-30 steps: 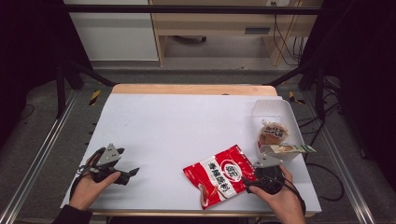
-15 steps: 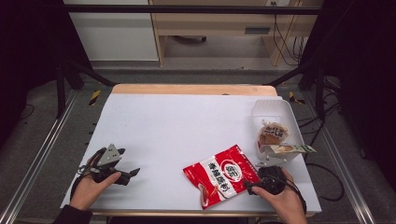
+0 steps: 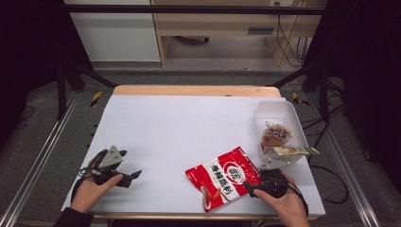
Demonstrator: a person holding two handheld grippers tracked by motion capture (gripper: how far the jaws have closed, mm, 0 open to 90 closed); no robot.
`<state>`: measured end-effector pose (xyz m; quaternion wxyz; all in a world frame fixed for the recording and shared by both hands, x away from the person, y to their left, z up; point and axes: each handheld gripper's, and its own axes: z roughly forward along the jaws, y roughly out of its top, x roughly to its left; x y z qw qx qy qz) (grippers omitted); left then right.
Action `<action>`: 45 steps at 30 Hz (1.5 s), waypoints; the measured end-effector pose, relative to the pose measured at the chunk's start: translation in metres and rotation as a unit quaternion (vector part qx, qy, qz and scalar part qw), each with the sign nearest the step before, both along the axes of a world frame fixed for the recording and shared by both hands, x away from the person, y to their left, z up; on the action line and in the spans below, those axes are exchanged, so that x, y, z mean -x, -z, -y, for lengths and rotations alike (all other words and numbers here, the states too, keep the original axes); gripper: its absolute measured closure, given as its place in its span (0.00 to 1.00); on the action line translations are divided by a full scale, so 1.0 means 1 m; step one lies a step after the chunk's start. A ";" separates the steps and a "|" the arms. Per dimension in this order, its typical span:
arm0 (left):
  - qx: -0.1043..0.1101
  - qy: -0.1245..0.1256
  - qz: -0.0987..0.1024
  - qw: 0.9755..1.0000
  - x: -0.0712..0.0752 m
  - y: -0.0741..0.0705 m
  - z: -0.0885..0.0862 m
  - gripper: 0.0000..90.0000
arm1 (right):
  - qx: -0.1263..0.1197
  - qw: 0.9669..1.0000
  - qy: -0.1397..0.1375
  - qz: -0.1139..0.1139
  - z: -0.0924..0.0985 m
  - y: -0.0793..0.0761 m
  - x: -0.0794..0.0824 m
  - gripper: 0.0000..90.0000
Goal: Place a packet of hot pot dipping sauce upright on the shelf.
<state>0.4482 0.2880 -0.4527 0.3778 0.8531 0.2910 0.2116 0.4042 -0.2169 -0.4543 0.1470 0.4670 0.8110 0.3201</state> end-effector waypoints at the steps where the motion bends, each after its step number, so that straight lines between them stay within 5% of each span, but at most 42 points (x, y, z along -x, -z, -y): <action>1: 0.000 0.000 0.000 1.000 0.000 0.000 0.000 0.07 | -0.006 1.000 -0.001 0.004 -0.001 -0.002 0.001 0.28; 8: -0.002 0.002 0.000 1.000 0.000 0.000 0.001 0.08 | -0.021 1.000 -0.013 0.005 -0.009 -0.012 0.008 0.38; 20: -0.007 0.007 0.001 1.000 0.000 0.000 0.002 0.09 | -0.007 1.000 0.006 -0.022 0.004 0.004 0.005 0.61; 32: -0.008 0.008 0.002 1.000 0.000 0.000 0.003 0.09 | 0.034 0.999 -0.011 0.007 -0.002 -0.006 -0.005 1.00; 38: -0.008 0.008 0.002 1.000 0.000 0.000 0.002 0.09 | 0.046 0.998 -0.027 0.026 -0.009 -0.019 -0.012 1.00; 45: -0.007 0.008 0.001 1.000 0.000 0.000 0.002 0.09 | 0.083 0.993 -0.058 0.065 -0.034 -0.042 -0.031 1.00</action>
